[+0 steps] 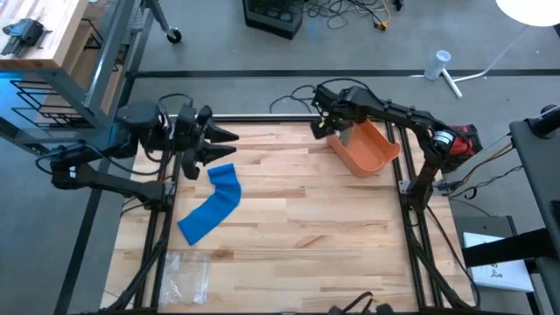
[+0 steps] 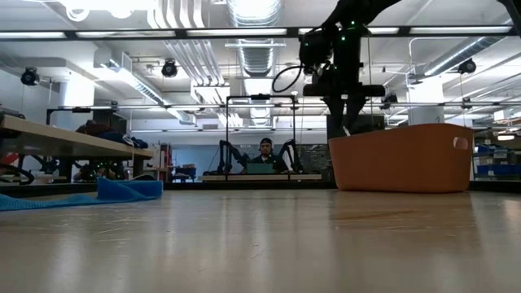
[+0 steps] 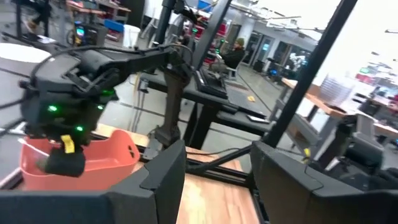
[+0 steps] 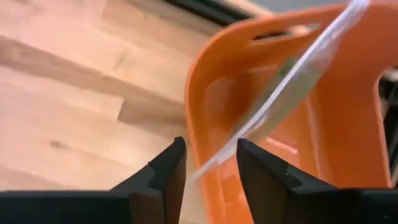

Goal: Roll bandage
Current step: Put the transparent zip bag with the green rolled bandage into the orange bin

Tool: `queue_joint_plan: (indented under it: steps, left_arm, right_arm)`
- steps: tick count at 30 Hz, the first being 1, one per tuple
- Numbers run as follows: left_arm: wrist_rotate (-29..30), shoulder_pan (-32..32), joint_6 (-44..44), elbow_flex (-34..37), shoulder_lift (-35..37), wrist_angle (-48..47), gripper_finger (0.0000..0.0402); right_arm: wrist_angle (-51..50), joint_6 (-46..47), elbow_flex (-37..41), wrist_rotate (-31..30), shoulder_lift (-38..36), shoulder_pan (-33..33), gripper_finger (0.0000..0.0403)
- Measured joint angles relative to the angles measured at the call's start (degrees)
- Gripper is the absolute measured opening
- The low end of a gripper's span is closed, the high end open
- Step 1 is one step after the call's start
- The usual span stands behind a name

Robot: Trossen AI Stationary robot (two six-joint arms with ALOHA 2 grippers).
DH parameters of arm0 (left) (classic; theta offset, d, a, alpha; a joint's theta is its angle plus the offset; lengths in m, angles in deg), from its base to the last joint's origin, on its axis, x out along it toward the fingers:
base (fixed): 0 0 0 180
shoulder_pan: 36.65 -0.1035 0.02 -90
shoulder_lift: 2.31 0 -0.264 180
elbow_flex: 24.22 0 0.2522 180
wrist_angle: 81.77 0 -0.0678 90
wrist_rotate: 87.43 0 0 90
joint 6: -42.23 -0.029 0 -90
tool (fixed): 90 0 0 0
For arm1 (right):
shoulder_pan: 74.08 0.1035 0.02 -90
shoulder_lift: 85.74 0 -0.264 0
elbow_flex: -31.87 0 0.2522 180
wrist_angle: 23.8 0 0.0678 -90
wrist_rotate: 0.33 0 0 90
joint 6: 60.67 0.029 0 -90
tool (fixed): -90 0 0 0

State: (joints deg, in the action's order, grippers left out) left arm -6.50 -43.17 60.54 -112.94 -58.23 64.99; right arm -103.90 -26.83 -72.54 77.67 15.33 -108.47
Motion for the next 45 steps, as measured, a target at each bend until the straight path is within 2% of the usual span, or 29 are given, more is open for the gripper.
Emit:
queue_joint_plan:
  steps: [4, 8, 13, 17, 23, 31, 35, 40, 45]
  left_arm:
    - [1.96, 0.00, -0.43, 0.00, -0.74, 0.50, 0.0170]
    - [2.24, 0.00, -0.44, 0.00, -1.42, 0.49, 0.0172]
    - [2.24, 0.00, -0.42, 0.00, -1.53, 0.50, 0.0184]
    - [2.17, 0.00, -0.40, 0.00, -1.45, 0.48, 0.0192]
    - [-0.15, 0.00, 0.41, -0.02, -1.29, 0.46, 0.0190]
    - [-1.19, 0.00, 3.42, -0.02, -1.25, 0.37, 0.0173]
    - [-5.39, 0.02, 5.38, 0.00, -1.14, -0.20, 0.0166]
    - [-5.52, 0.48, 5.59, -0.02, -1.05, -1.38, 0.0162]
    - [-5.50, 0.48, 5.62, -0.02, -1.09, -1.44, 0.0166]
  right_arm:
    - [0.03, 10.09, 0.02, -1.81, -0.96, -0.53, 0.0127]
    - [0.69, 19.28, 0.02, -1.81, -1.21, -0.92, 0.0149]
    - [0.65, 24.59, -0.01, -4.31, 0.07, -1.47, 0.0179]
    - [0.63, 28.59, 0.11, -8.66, 2.48, -2.60, 0.0179]
    - [-0.23, 31.59, 0.11, -7.87, 4.16, -4.61, 0.0130]
    - [-0.83, 34.76, 0.11, -5.13, 4.10, -6.87, 0.0011]
    - [-1.61, 44.51, 0.17, -4.30, 3.48, -7.23, 0.0011]
    - [-1.80, 59.03, 0.17, -4.17, 1.80, -7.28, 0.0007]
    - [-2.20, 61.88, 0.17, -4.76, 1.50, -7.99, 0.0003]
